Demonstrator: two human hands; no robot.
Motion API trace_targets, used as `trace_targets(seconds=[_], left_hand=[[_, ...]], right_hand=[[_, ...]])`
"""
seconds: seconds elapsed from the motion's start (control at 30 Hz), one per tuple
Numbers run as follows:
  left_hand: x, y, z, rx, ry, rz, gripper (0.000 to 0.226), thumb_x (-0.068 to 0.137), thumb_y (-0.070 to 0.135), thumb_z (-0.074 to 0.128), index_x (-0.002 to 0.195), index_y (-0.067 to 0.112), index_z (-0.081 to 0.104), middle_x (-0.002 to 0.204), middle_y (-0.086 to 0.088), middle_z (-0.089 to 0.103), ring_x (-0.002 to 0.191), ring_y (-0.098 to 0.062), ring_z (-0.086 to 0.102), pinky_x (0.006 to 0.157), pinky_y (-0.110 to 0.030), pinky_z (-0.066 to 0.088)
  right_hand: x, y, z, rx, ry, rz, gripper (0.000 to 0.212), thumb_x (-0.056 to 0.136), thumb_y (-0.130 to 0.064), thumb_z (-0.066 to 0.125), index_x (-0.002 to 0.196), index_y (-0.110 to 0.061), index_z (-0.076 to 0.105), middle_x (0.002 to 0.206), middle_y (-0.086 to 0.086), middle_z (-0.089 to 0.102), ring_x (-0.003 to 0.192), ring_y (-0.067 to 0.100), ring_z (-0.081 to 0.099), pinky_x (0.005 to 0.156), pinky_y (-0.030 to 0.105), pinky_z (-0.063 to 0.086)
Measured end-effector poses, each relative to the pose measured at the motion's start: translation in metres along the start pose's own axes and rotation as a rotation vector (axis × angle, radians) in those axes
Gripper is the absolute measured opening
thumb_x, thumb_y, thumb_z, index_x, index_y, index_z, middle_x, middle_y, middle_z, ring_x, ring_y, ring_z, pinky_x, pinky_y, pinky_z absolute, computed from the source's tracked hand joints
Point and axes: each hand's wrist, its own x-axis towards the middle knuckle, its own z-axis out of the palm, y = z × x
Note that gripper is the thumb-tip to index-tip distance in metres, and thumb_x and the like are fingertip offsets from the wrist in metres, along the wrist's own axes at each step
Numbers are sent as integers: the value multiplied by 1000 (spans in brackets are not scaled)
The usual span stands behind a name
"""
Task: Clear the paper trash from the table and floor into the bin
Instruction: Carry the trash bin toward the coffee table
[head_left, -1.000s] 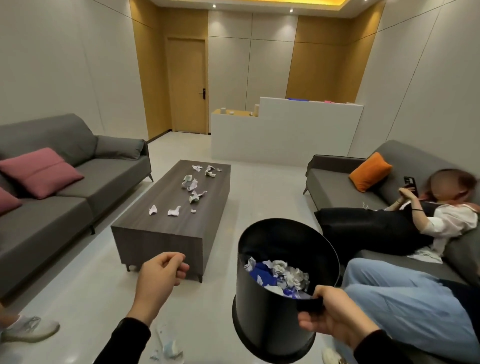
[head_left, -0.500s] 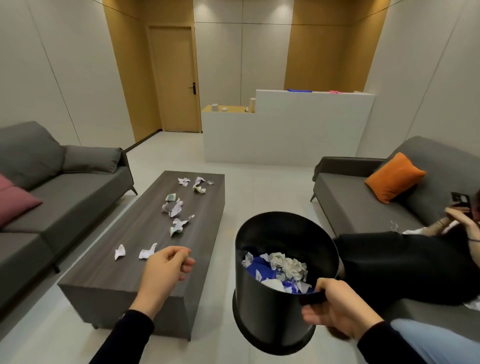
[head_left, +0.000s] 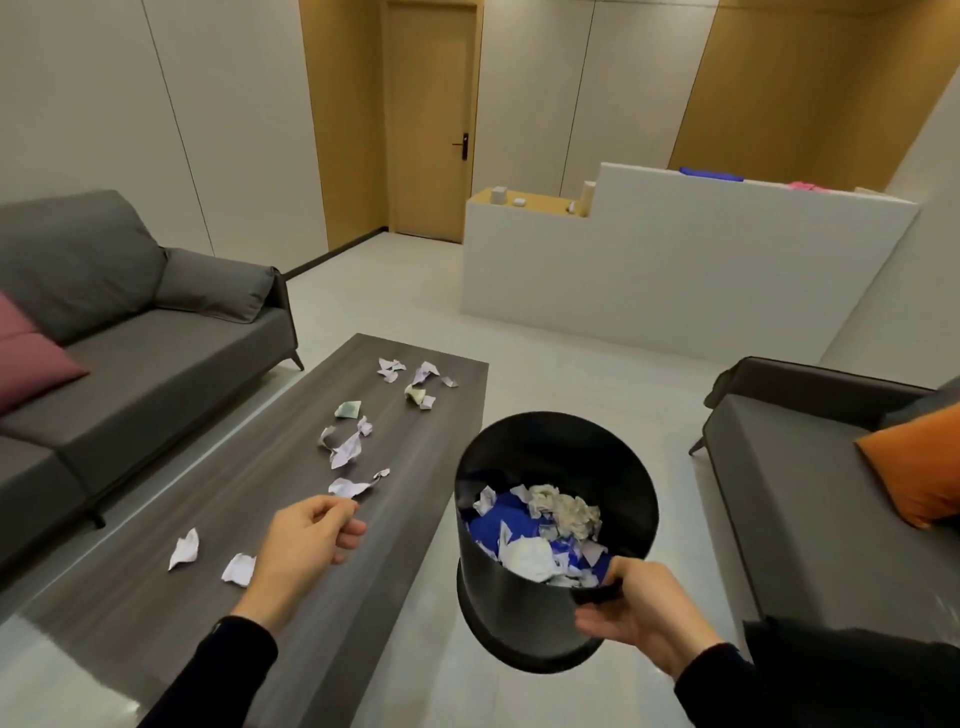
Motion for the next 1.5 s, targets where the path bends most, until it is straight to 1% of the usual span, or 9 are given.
trace_targets(seconds=[0.27,0.37,0.43,0.53,0.67,0.77,0.9,1.1,1.5], left_hand=[[194,-22,68,-29,-17,-94,17,87,2,56,75,-1,67,56,-7,67,50,-19,54,48,-25,41],[257,-24,95,-10,-60,-151,18,87,-1,55,72,-1,66,47,-3,65,45,-17,53,42,-23,41],[293,-21,112,23,-84,-174,19,87,2,57,70,4,66,47,-3,66,45,-16,54,44,-24,42],[338,-26,139,60,-133,-212,19,87,5,57,70,6,66,50,-3,68,49,-18,56,47,-27,44],[387,-47,176,102,-182,-270,19,87,6,56,73,7,68,51,-3,68,50,-15,57,47,-26,45],[421,-75,201,112,-146,-319,19,88,6,55,73,8,67,49,0,67,48,-12,56,46,-23,44],[459,-135,246,116,-129,-409,19,87,5,54,74,8,67,49,-1,67,44,-8,57,43,-21,44],[501,-246,324,95,-68,-521,19,88,5,53,75,9,67,56,-2,69,47,-8,60,47,-22,48],[554,-427,397,176,-50,-646,26,88,2,47,73,17,62,68,-5,66,58,-14,59,45,-15,49]], right_hand=[[162,-104,61,101,-17,126,25,87,8,33,104,6,51,77,24,57,61,40,55,36,38,54],[215,-139,83,228,4,209,22,83,16,34,90,16,55,93,31,59,85,49,58,77,56,52],[247,-156,91,255,14,243,32,77,19,33,98,16,57,106,34,61,97,53,58,88,59,49],[297,-174,99,291,25,282,43,76,19,30,113,14,52,116,32,57,87,51,57,68,53,55],[372,-195,116,216,32,304,37,83,16,31,117,7,42,100,29,56,74,46,58,49,45,57],[435,-195,125,182,27,317,37,85,15,31,118,4,40,89,24,58,76,43,60,58,47,57],[533,-173,128,181,36,322,41,84,16,31,120,-1,40,97,24,59,84,43,61,81,55,52],[682,-115,132,96,-9,356,33,86,15,33,112,-3,45,87,17,61,77,36,63,60,42,54],[881,-7,160,-59,-57,445,23,89,12,31,106,4,44,76,23,59,66,36,61,76,42,51]])
